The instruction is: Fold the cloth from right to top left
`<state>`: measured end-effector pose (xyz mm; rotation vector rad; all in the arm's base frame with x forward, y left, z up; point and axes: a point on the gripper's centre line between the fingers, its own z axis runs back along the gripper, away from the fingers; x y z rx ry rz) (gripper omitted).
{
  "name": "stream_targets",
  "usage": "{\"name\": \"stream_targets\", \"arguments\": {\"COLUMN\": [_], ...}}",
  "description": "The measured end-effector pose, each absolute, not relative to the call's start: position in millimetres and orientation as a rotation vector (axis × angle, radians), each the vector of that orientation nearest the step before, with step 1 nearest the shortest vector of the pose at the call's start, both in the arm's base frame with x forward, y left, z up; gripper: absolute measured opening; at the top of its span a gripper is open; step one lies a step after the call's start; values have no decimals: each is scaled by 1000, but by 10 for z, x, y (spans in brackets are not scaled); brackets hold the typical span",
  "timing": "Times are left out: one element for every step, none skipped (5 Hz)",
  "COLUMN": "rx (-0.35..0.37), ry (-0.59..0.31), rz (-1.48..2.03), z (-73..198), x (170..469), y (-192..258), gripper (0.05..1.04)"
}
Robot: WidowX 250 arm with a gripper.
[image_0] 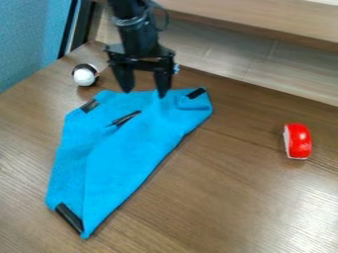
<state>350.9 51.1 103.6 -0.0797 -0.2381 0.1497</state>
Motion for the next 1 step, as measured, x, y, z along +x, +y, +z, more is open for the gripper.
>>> {"name": "stream_targets", "arguments": {"rx": [-89], "ry": [-245], "rz": [51], "z": [1168], "x": [3604], "y": [232], "gripper": [1000]}}
